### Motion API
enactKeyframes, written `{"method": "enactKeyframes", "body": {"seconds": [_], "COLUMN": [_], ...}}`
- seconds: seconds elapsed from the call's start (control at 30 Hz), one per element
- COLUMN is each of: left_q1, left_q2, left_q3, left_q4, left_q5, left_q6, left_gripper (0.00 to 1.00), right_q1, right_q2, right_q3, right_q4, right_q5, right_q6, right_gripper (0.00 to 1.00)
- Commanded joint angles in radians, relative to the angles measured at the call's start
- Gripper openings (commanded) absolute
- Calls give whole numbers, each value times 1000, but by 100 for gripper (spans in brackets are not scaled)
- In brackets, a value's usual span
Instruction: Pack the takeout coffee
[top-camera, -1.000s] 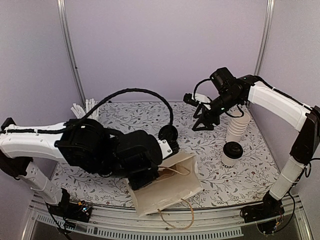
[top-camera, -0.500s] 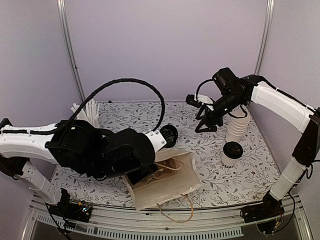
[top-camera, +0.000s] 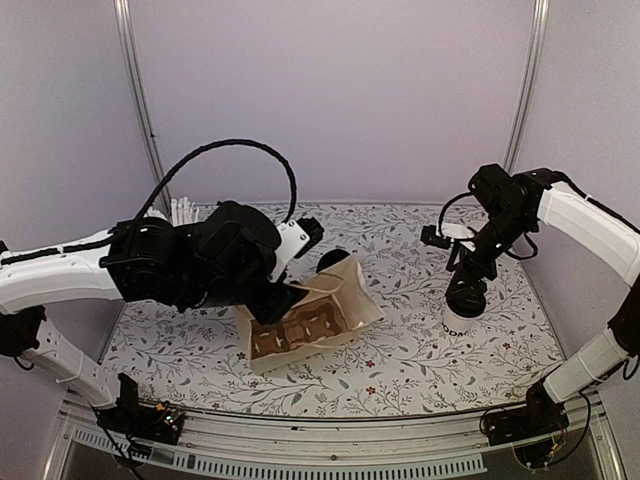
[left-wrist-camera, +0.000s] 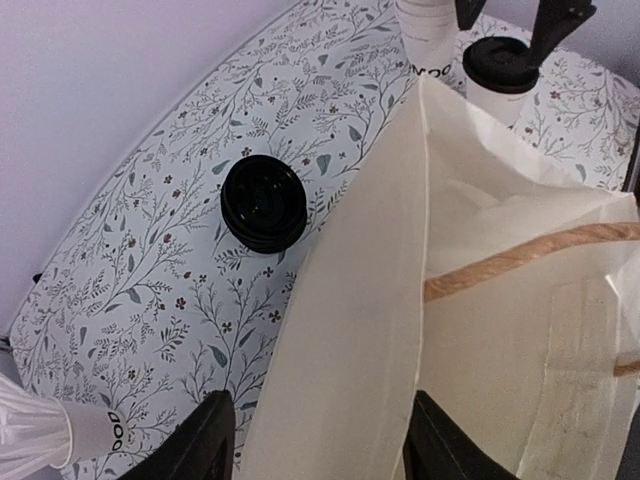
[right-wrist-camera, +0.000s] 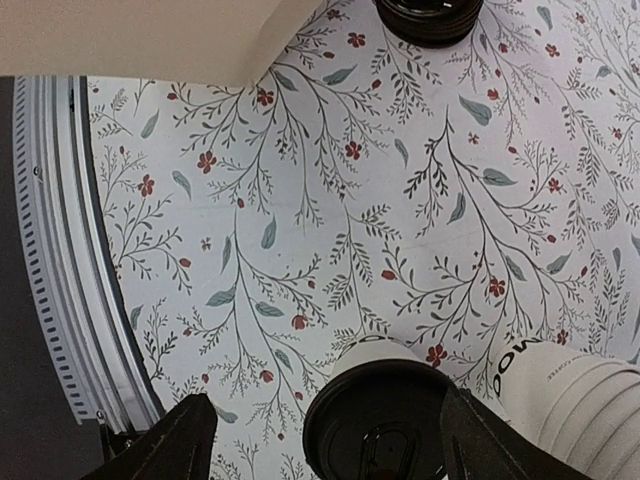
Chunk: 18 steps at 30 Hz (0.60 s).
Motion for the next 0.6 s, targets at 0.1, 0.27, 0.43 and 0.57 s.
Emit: {"method": "enactKeyframes", "body": {"seconds": [0.1, 0.27, 0.43, 0.57], "left_q1": [133, 180, 198, 209], "left_q2": [-93, -125, -144, -147], "left_q3": [-84, -120, -139, -149], "left_q4": [176, 213, 238, 252], "left_q5": [114, 175, 206, 223], "left_q6": [13, 4, 1, 2], "left_gripper": [64, 66, 66, 67], "right_q1": [-54, -55, -55, -56], "right_q2": [-29, -9, 12, 32], "right_q3": [-59, -65, -61, -62], "right_q4": [-92, -82, -65, -50], "right_q5": [91, 160, 209, 236], "right_q6": [-63, -39, -12, 7], "right_gripper": [83, 83, 83, 83]}}
